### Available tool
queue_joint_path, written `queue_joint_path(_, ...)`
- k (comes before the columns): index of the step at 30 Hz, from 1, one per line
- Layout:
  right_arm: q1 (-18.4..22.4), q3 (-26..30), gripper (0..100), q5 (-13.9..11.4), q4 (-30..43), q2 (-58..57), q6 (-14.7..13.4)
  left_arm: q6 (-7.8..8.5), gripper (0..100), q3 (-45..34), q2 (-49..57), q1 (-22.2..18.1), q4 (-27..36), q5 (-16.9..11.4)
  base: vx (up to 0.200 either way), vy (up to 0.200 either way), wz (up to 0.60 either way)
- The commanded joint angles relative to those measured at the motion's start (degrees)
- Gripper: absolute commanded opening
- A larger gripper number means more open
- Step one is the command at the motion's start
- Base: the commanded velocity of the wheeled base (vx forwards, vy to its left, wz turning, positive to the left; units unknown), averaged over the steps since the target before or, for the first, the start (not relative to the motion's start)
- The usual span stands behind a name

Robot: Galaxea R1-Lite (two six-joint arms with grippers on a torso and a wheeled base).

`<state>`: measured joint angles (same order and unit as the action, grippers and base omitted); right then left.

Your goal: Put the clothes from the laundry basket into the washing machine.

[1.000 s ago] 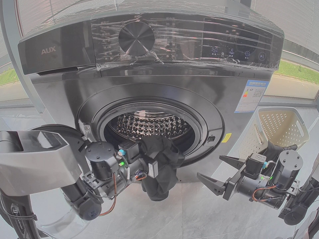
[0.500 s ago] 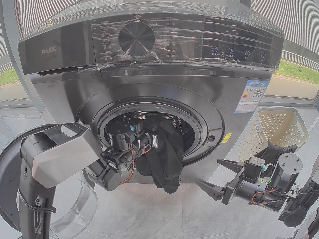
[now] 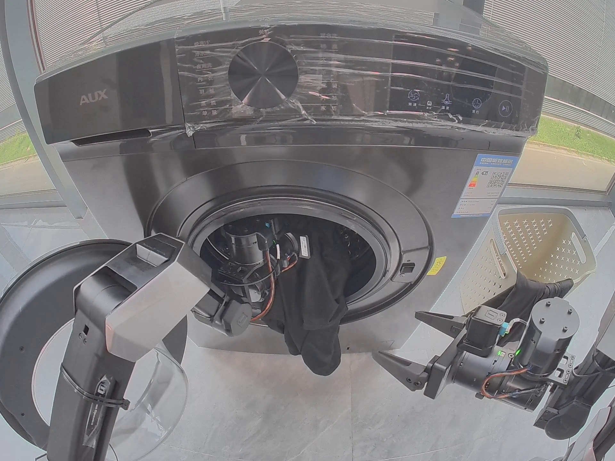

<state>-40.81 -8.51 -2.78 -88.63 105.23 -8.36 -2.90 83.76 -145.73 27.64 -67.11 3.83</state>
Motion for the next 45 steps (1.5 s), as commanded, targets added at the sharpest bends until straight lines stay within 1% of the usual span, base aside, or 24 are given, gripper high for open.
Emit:
queue_joint_path(1, -0.06, -0.10, 100, -0.03, -0.06, 0.42, -0.07, -0.09, 0, 12.74, -7.29, -1.44, 6.46, 2.24, 0.000, 0.000, 0.00)
queue_joint_path(3, 0.03, -0.10, 100, -0.12, -0.06, 0.50, -0.07, -0.09, 0, 15.47, -7.99, -1.53, 7.96, 3.03, 0.000, 0.000, 0.00)
queue_joint_path(5, 0.03, -0.10, 100, -0.12, -0.06, 0.42, -0.07, -0.44, 0, 20.13, -9.14, -1.53, 10.60, 4.52, 0.000, 0.000, 0.00)
queue_joint_path(7, 0.12, -0.10, 100, -0.12, -0.06, 0.42, -0.07, -0.53, 0, 21.97, -9.49, -1.53, 11.74, 4.87, 0.000, 0.000, 0.00)
queue_joint_path(10, 0.12, -0.10, 100, -0.12, -0.06, 0.50, -0.07, -0.70, 0, 22.94, -9.49, -1.53, 12.70, 4.87, 0.000, 0.000, 0.00)
queue_joint_path(14, 0.12, -0.10, 100, -0.12, -0.06, 0.50, -0.07, -0.70, 0, 22.23, -9.22, -1.53, 12.53, 4.87, 0.000, 0.000, 0.00)
queue_joint_path(15, 0.12, -0.10, 100, -0.12, -0.06, 0.50, -0.07, -0.79, 100, 21.88, -9.14, -1.53, 12.53, 4.87, 0.000, 0.000, 0.00)
queue_joint_path(18, 0.12, -0.19, 100, -0.12, -0.06, 0.42, -0.07, -0.97, 100, 21.71, -8.96, -1.53, 12.35, 4.87, 0.000, 0.000, 0.00)
queue_joint_path(20, 0.12, -0.19, 100, -0.12, -0.06, 0.42, -0.07, -1.67, 100, 20.74, -8.26, -1.27, 12.53, 4.96, 0.000, 0.000, 0.00)
queue_joint_path(21, 0.21, -0.10, 100, -0.12, -0.06, 0.42, -0.07, -2.02, 100, 18.19, -6.59, -0.92, 13.23, 4.96, 0.000, 0.000, 0.00)
queue_joint_path(22, 0.21, -0.10, 100, -0.12, -0.06, 0.42, -0.07, -2.02, 100, 13.27, -3.51, -0.74, 14.46, 4.87, 0.000, 0.000, 0.00)
queue_joint_path(24, 0.21, -0.10, 100, -0.12, -0.06, 0.42, -0.07, -2.28, 100, 6.41, 2.29, -0.39, 18.95, 3.91, 0.000, 0.000, 0.00)
queue_joint_path(25, 0.21, -0.19, 100, -0.12, -0.06, 0.42, -0.07, -2.28, 100, 4.13, 4.13, 0.23, 21.32, 3.64, 0.000, 0.000, 0.00)
queue_joint_path(26, 0.21, -0.28, 100, -0.12, -0.06, 0.42, -0.07, -2.37, 100, 3.25, 4.75, 0.84, 22.37, 3.38, 0.000, 0.000, 0.00)
queue_joint_path(28, 0.12, -0.19, 100, -0.12, -0.06, 0.42, -0.07, -2.37, 100, 1.76, 5.63, 1.28, 22.99, 3.38, 0.000, 0.000, 0.00)
queue_joint_path(37, 0.12, -0.19, 100, -0.12, -0.06, 0.42, -0.07, -1.41, 100, -5.89, 9.23, 2.07, 26.86, 3.29, 0.000, 0.000, 0.00)
queue_joint_path(41, 0.03, -0.28, 100, -0.12, -0.06, 0.50, -0.16, -1.23, 100, -7.47, 9.32, 2.16, 28.70, 3.20, 0.000, 0.000, 0.00)
queue_joint_path(45, 0.03, -0.19, 100, -0.12, -0.06, 0.59, -0.16, -0.61, 100, -9.23, 9.06, 2.07, 29.49, 3.20, 0.000, 0.000, 0.00)
